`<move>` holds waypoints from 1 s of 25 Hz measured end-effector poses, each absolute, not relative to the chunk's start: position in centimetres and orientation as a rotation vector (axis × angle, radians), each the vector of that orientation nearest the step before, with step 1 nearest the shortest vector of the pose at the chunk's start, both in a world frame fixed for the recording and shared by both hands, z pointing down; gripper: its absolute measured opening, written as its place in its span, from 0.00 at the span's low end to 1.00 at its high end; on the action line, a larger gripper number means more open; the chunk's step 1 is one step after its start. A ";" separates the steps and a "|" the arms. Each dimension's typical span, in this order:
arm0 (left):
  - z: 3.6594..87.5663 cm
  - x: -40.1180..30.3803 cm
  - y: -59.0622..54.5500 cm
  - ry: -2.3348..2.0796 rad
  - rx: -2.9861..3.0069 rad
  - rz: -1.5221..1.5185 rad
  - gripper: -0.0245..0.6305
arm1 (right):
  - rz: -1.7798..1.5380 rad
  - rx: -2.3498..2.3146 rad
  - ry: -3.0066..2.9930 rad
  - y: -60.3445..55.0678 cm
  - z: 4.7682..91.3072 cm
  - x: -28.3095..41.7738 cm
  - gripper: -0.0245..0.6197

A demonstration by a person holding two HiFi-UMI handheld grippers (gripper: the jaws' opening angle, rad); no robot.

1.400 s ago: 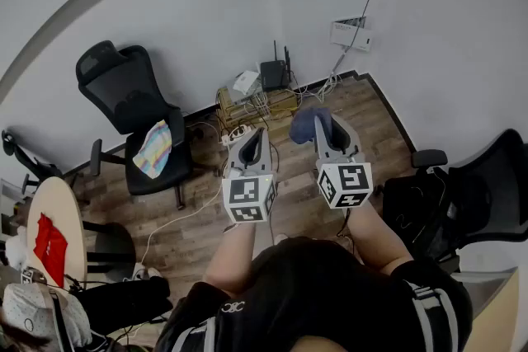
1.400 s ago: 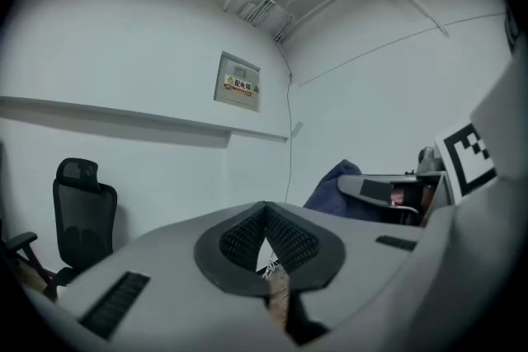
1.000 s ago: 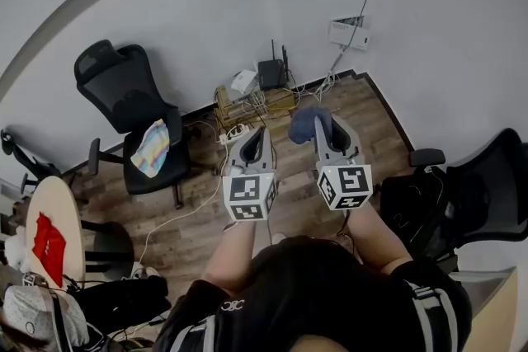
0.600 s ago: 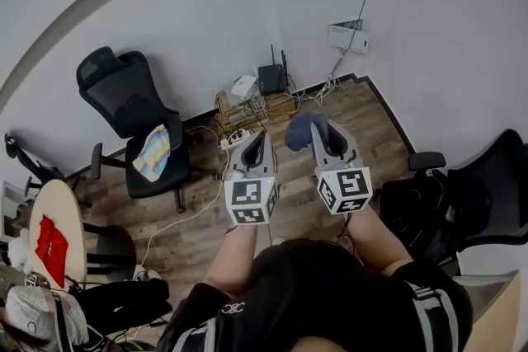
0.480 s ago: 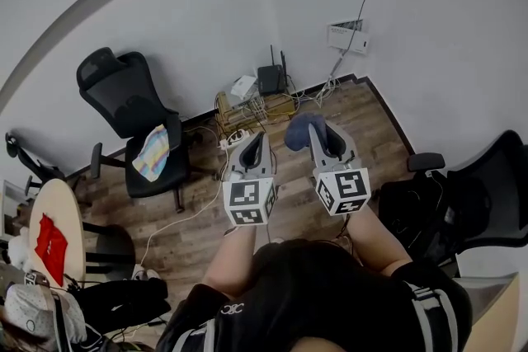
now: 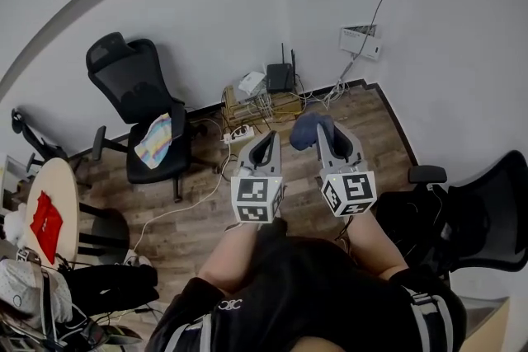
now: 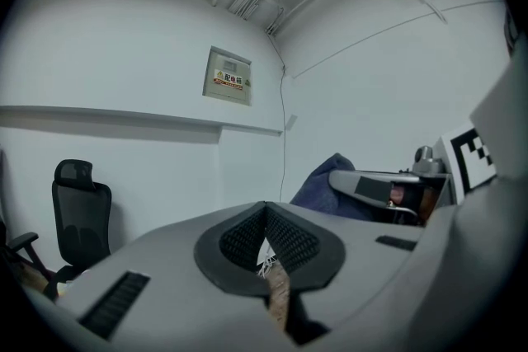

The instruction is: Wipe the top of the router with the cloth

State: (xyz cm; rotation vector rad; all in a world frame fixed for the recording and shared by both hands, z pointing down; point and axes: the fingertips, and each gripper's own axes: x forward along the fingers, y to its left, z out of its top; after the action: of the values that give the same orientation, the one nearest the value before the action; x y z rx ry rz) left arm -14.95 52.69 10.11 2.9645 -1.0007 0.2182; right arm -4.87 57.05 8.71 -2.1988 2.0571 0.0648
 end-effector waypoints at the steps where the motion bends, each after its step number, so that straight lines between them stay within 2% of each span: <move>1: 10.1 -14.8 52.3 -1.004 2.963 0.212 0.05 | 0.071 -2.198 2.060 56.7 8.7 -4.7 0.15; 25: 13.5 -9.9 29.9 -0.974 2.863 0.209 0.05 | -0.078 -2.203 2.144 35.1 11.7 0.1 0.15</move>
State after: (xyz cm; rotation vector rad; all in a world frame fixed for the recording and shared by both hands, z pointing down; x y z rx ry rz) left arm -9.94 29.94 13.53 2.8633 -0.9740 0.2093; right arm 0.06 35.06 11.68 -2.2034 2.1444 -0.0777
